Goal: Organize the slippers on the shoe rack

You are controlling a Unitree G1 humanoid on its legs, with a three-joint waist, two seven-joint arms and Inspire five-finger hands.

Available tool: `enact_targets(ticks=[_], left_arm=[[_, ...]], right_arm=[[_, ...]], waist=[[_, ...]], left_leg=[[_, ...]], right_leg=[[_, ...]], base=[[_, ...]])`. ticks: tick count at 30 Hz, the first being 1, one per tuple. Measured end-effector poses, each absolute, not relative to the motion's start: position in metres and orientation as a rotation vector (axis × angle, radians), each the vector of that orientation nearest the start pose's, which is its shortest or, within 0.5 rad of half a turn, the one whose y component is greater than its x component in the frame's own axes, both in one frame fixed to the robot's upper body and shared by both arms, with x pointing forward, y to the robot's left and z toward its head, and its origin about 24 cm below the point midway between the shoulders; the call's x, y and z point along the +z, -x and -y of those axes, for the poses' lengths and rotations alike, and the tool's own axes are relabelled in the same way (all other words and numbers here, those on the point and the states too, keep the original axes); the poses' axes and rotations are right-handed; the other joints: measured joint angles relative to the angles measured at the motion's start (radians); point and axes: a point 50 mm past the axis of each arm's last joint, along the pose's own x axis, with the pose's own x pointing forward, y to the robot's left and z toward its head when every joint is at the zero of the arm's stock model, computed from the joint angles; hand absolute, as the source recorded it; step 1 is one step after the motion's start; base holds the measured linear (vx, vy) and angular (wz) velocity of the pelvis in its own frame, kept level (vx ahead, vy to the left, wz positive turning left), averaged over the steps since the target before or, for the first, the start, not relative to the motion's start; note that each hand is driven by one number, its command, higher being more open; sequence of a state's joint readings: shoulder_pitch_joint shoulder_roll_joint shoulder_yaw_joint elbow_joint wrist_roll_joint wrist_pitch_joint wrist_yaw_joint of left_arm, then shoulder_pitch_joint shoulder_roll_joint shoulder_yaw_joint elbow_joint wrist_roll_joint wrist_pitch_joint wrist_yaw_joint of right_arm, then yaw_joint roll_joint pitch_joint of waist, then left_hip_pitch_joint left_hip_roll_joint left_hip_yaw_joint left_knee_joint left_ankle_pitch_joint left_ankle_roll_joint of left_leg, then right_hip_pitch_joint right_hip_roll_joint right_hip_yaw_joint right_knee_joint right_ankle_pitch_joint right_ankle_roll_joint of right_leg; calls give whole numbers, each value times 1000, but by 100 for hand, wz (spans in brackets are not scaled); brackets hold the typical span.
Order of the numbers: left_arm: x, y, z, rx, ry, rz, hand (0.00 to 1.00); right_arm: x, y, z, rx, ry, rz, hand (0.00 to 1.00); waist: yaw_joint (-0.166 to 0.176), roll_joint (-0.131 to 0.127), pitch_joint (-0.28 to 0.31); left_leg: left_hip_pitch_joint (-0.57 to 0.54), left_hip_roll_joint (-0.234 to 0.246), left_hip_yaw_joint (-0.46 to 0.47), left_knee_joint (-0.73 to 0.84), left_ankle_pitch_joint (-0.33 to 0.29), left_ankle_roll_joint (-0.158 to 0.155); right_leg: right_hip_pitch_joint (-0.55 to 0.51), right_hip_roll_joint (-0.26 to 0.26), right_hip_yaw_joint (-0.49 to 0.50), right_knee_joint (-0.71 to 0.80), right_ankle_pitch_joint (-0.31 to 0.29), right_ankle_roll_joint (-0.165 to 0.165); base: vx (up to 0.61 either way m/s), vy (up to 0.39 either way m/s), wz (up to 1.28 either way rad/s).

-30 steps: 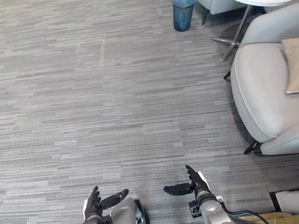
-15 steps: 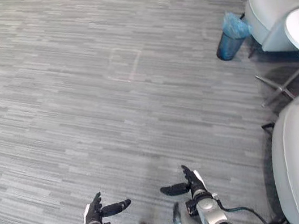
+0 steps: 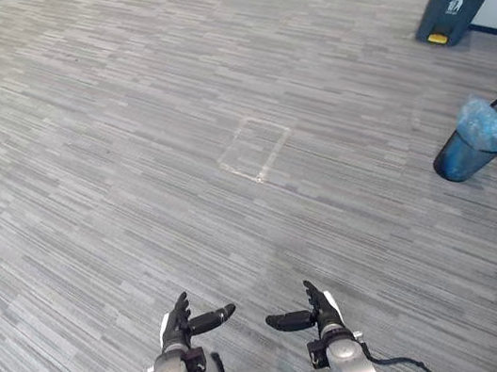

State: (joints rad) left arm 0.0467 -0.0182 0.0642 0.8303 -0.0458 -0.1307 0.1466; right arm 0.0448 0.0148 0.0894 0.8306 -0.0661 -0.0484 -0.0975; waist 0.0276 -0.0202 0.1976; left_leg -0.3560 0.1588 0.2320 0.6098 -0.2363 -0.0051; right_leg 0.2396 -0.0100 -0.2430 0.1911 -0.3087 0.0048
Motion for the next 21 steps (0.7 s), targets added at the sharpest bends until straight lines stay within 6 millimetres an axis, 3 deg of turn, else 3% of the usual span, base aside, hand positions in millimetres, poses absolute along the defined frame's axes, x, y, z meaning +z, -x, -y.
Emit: enact_targets(ticks=[1,2,4,5,6,7,8,9,10,11,13,14,15,16,17,18,20,21], left_arm=[[-126,-162,-167,234,18,-741,100],[-123,-167,-174,233,-6,-718,100],[-125,-166,-181,248,-30,-734,100],[-127,-162,-182,252,-36,-750,100],[-131,-153,-187,264,-44,-778,100],[-133,-148,-191,267,-58,-805,100],[-136,-141,-191,262,-66,-825,100],[-136,-141,-192,255,-75,-827,100],[-137,-141,-195,252,-93,-836,100],[-140,-135,-196,256,-100,-861,100],[-143,-131,-194,252,-101,-883,100],[-144,-127,-193,248,-100,-896,100],[-145,-124,-194,248,-100,-903,100],[-146,-120,-196,252,-102,-911,100],[-146,-118,-199,246,-116,-914,100],[-148,-118,-197,240,-114,-936,100],[-147,-127,-189,209,-102,-917,100],[-146,-130,-184,198,-92,-910,100]], right_arm=[[-134,-155,136,18,121,-835,100],[-137,-150,130,34,117,-856,100],[-139,-150,130,44,126,-866,100],[-139,-150,129,44,125,-869,100],[-139,-151,128,45,122,-866,100],[-141,-147,130,42,126,-886,100],[-143,-144,138,24,139,-895,100],[-143,-145,140,20,140,-896,100],[-142,-147,145,15,149,-893,100],[-139,-151,148,16,157,-875,100],[-135,-161,149,18,165,-838,100],[-129,-169,148,22,168,-798,100],[-128,-171,147,30,170,-782,100],[-126,-173,144,42,171,-765,100],[-127,-171,142,45,168,-768,100],[-129,-170,144,49,179,-787,100],[-130,-173,146,40,181,-799,100],[-132,-170,146,36,178,-813,100]], waist=[[13,-9,-1],[13,-45,-8],[15,-32,-1],[18,-33,-2],[15,-45,-1],[-2,-35,-5],[-7,-41,-3],[-9,-53,5],[-14,-51,13],[-22,-33,24],[-38,-7,39],[-52,7,47],[-56,7,47],[-60,-12,37],[-63,-37,29],[-56,-3,28],[-54,-9,24],[-66,-10,21]], left_leg=[[10,-39,-4,-90,116,32],[46,-76,-9,-154,122,44],[86,-84,-39,-188,118,47],[99,-92,-37,-188,112,47],[118,-116,-20,-166,83,60],[172,-139,-13,-189,43,76],[259,-166,-25,-272,21,61],[300,-186,-32,-304,23,58],[385,-193,-55,-361,18,59],[462,-169,-76,-406,12,53],[523,-123,-79,-433,12,51],[565,-74,-78,-435,8,46],[582,-57,-77,-437,3,37],[616,-47,-76,-446,-21,-3],[645,-47,-77,-460,-41,-35],[684,1,-79,-477,-55,-52],[670,-52,-142,-509,-5,-41],[671,-60,-102,-492,39,-39]], right_leg=[[26,-10,9,4,-10,29],[6,-45,16,49,15,29],[10,-46,36,3,-9,24],[15,-51,38,-15,13,38],[9,-71,55,40,113,77],[-15,-98,53,199,111,83],[-91,-140,52,433,143,74],[-137,-168,53,569,204,42],[-239,-198,61,797,205,5],[-333,-181,54,896,96,-43],[-412,-138,40,867,33,-42],[-498,-117,-1,730,10,-25],[-537,-116,-15,644,16,-14],[-576,-117,-38,435,82,25],[-578,-123,-56,309,233,0],[-543,-85,-80,311,207,-50],[-546,-68,-63,316,174,-59],[-538,-68,-62,336,136,-75]], base=[[600,93,22],[600,93,30],[453,105,41],[449,125,27],[430,94,46],[575,98,69],[597,56,75],[531,-47,58],[536,-96,44],[655,-127,35],[560,-140,26],[456,-164,31],[587,-236,37],[486,-198,29],[640,-267,18],[710,-285,-13],[600,-219,-23],[412,-144,-20]])
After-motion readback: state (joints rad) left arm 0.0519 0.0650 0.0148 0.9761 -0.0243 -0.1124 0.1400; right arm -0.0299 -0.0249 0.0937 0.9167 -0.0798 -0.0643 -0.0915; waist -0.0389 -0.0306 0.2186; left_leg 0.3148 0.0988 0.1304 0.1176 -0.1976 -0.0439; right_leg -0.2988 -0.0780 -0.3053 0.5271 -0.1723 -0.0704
